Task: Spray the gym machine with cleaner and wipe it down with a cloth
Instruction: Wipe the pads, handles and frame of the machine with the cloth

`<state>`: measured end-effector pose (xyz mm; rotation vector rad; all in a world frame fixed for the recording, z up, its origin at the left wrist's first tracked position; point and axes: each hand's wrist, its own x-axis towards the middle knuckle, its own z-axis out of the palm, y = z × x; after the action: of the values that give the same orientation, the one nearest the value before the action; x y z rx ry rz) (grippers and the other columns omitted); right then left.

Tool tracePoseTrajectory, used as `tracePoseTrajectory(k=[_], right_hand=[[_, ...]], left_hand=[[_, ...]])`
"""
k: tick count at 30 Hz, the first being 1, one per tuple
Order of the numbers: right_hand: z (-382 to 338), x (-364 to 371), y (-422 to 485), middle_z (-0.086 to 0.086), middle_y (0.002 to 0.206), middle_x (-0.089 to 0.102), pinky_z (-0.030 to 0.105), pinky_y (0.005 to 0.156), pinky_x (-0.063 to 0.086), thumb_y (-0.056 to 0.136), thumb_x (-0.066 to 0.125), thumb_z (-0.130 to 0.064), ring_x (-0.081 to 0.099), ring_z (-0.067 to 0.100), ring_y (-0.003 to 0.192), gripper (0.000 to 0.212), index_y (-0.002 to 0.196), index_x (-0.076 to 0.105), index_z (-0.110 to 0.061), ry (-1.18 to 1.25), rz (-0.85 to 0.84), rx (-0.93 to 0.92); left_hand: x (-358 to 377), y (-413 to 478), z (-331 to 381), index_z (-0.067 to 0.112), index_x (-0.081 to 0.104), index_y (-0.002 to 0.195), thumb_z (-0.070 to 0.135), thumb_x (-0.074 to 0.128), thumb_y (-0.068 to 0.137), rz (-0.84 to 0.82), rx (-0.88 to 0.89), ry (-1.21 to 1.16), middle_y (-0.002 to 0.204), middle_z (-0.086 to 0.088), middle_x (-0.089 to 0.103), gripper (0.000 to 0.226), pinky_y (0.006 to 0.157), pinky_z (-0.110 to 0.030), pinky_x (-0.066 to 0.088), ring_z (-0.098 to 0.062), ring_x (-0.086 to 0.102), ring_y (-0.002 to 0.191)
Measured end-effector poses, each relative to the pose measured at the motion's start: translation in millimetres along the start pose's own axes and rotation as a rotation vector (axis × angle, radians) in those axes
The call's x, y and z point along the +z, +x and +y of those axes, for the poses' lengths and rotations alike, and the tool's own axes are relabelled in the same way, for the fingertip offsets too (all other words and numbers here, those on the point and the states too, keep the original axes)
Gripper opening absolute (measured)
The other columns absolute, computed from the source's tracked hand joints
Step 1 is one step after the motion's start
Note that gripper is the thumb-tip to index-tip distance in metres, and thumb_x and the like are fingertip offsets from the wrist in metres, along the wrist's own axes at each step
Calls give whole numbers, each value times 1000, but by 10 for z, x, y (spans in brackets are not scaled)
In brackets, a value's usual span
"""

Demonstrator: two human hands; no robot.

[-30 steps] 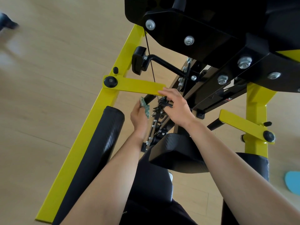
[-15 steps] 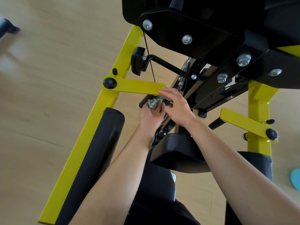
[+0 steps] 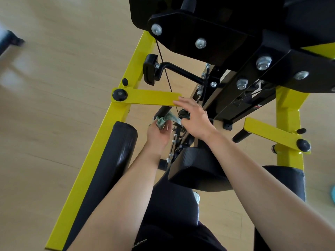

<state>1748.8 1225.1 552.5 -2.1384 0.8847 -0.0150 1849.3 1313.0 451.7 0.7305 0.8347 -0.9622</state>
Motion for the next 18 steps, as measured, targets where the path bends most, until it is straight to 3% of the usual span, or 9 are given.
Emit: tracePoseTrajectory(k=[3,7,9,14,18], right_hand=[[-2,-6,-2,-14,160,37,47,119,14,89,55,3,29,19,150,69,147,53,-35,11,3,-10],[-6,-8,-4,-12,159,38,48,122,13,86,53,5,30,20,150,71,146,54,-34,38,2,-10],[1,-11,1,-11,159,39,51,125,15,86,53,5,30,19,151,71,145,55,-34,47,3,-9],[15,0,2,-12,158,39,57,123,21,85,53,6,30,18,150,72,145,55,-34,61,7,-9],[34,15,1,-12,158,39,57,121,25,85,53,7,31,19,150,73,146,54,-34,68,1,-7]], left_hand=[[2,-108,5,0,55,131,10,41,110,-40,58,-13,113,-20,61,27,90,-38,53,-28,62,96],[30,-251,33,1,57,113,17,49,108,-101,115,-17,118,-20,56,18,95,-43,55,-30,63,100],[9,-279,4,4,56,117,17,51,106,-132,147,46,117,-17,55,18,97,-42,55,-29,61,103],[28,-114,-29,12,59,123,17,57,102,-144,401,406,113,-9,62,22,94,-39,53,-23,62,104],[88,-38,-103,12,62,135,24,53,99,-113,617,807,139,-12,58,39,111,-47,49,-26,62,124]])
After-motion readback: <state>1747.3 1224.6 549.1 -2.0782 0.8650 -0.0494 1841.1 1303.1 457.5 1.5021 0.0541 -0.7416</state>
